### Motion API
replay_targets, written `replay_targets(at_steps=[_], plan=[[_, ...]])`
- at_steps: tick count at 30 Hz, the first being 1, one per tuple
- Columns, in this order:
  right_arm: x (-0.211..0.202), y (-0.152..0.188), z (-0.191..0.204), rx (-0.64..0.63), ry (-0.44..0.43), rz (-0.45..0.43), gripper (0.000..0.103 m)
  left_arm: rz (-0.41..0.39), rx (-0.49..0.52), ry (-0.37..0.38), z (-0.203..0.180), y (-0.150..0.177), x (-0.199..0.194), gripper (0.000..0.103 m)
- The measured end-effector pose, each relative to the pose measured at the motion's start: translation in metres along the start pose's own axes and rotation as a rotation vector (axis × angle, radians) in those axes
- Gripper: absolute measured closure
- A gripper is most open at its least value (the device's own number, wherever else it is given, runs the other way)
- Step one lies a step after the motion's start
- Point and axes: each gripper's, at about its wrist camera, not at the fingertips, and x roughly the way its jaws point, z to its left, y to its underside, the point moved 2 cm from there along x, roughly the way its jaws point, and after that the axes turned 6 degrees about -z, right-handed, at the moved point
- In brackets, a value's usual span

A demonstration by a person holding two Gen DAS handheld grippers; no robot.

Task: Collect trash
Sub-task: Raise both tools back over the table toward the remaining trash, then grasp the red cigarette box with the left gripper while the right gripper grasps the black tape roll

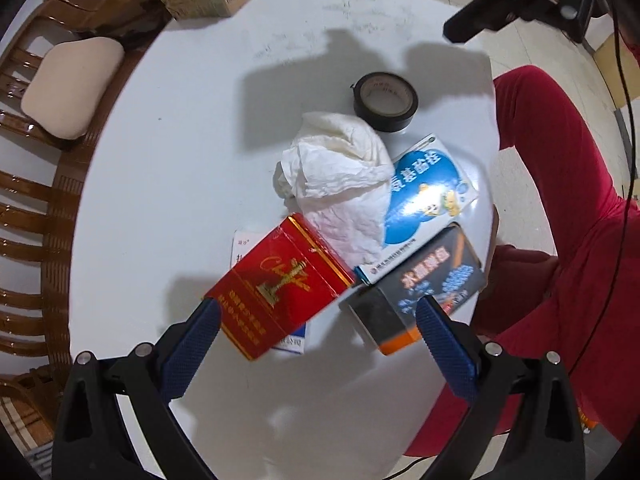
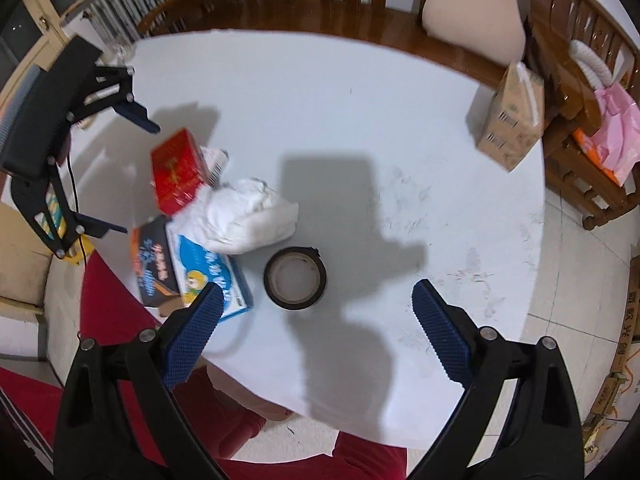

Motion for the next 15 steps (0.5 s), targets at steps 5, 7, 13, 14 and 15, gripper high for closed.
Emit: replay_targets(at_steps=[5,7,13,14,15], plan=[[0.031,0.003,-0.007,0.003,0.002,0.055,0.010,0.027,0.014,0.017,0.006,0.001,0.018,0.008],[0.042,0.004,-0.009,0.003,0.004,0.077,0.010,0.028,0.014,0.027,0.009,0.001,0.022,0.008],[0.058,0.007,-0.004,-0.019,0.019,0.110,0.010,0.004,0.022,0.039,0.014,0.003,0.023,0.008],[0.061,0.008,-0.003,-0.025,0.023,0.114,0.010,-0.003,0.018,0.046,0.016,0.002,0.023,0.008],[0.063,0.008,-0.002,-0.026,0.025,0.116,0.010,-0.007,0.012,0.052,0.018,0.003,0.022,0.008]])
